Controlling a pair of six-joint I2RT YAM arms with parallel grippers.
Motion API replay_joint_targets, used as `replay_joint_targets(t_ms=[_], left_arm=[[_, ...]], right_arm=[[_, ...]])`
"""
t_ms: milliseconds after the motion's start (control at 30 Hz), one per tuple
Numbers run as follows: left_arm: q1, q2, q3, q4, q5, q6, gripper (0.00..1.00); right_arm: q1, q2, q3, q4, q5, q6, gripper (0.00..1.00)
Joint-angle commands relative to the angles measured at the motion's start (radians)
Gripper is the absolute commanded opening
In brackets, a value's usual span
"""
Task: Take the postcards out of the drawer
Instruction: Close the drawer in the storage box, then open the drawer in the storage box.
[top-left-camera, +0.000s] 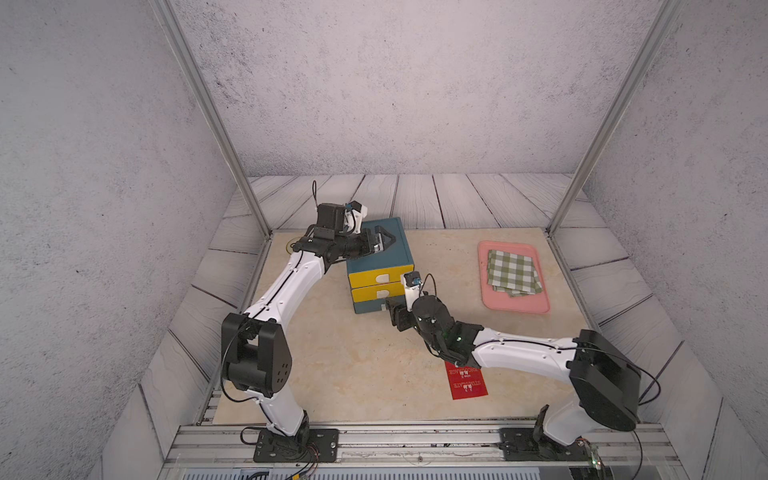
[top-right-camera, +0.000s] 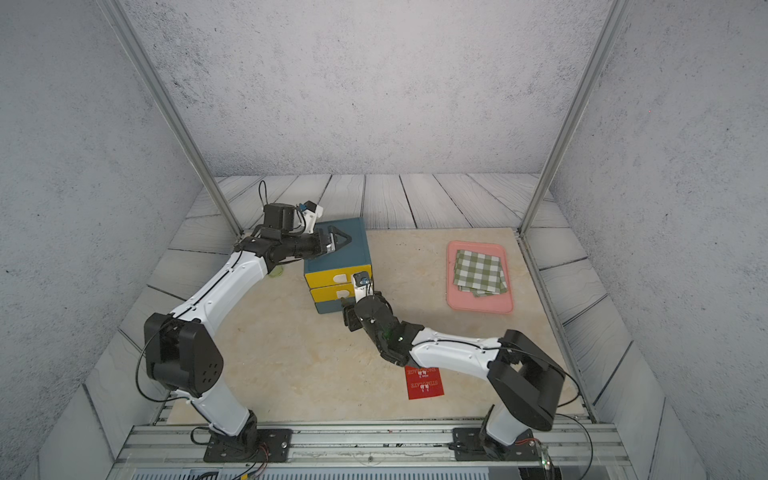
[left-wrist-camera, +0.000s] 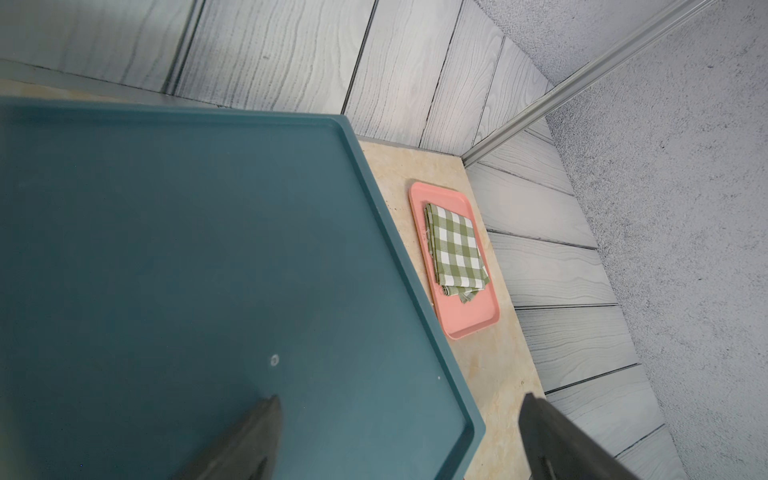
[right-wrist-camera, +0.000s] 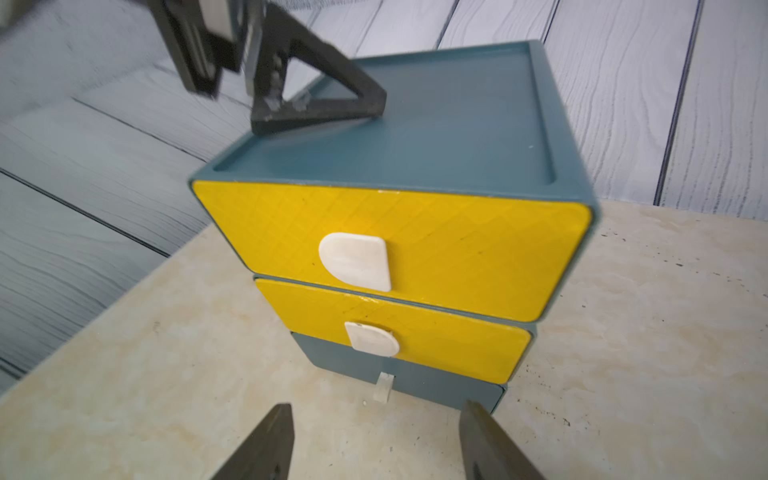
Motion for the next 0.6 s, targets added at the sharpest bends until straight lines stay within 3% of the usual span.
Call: replay_joint_targets(t_ms=[0, 267, 567], left_arm=[[0.014, 0.013, -0.008, -0.014, 0.016, 0.006, 0.96], [0.032, -0.031, -0.036, -0.032, 0.028, 0.033, 0.96], [0.060, -0.058, -0.052, -0.066, 0.050, 0.063, 0.96]], right_arm=[[-0.001, -0.073, -0.076, 0.051, -0.060, 0.211, 0.68], [-0.019, 0.023, -0.232, 0.438, -0.139, 0.669, 0.68], [-0.018, 0.294, -0.226, 0.860, -0.096, 1.003, 0.66]])
